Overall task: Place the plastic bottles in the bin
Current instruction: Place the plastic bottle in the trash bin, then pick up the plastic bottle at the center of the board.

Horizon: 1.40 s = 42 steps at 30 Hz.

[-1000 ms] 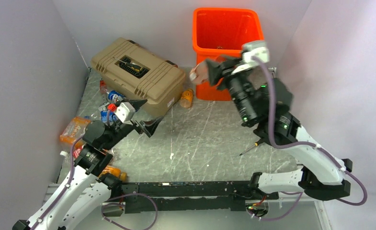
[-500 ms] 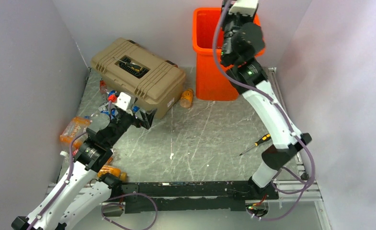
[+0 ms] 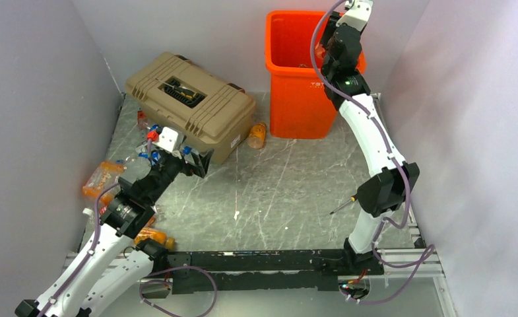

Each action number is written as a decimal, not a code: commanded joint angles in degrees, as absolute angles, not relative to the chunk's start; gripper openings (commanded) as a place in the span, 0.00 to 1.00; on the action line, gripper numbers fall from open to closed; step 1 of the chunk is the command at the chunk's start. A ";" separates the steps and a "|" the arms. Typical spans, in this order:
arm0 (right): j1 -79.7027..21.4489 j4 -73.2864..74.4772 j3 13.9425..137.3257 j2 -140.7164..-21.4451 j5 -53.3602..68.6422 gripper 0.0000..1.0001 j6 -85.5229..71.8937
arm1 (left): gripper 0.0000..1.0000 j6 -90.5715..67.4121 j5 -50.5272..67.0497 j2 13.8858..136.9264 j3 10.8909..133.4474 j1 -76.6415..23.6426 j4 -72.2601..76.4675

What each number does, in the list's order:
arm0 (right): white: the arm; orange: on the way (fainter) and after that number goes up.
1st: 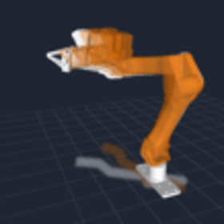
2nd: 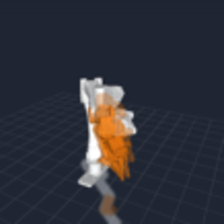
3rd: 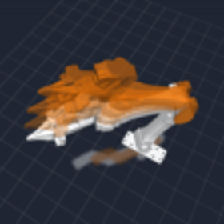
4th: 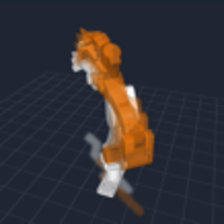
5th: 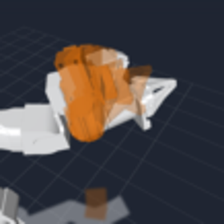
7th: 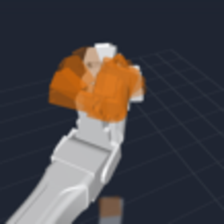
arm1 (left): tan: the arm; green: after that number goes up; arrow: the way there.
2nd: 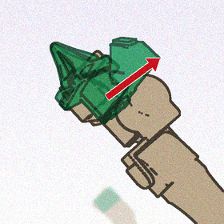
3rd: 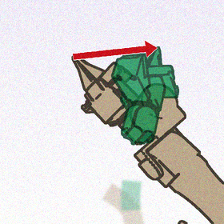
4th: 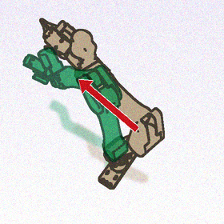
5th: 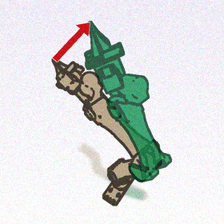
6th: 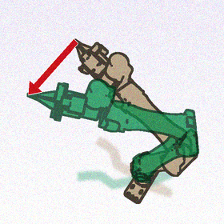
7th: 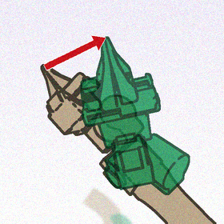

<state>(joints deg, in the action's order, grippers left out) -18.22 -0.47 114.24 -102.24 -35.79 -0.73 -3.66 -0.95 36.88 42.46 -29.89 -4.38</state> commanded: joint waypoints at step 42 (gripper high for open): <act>-31.98 -4.80 102.52 -83.65 -19.70 0.99 -8.23 | 0.99 -3.48 -3.67 40.39 45.02 -30.23 -4.51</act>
<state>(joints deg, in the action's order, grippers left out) -25.93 7.64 113.95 -95.24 -22.00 -11.29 -3.46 -1.67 40.36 42.46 -30.04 -5.23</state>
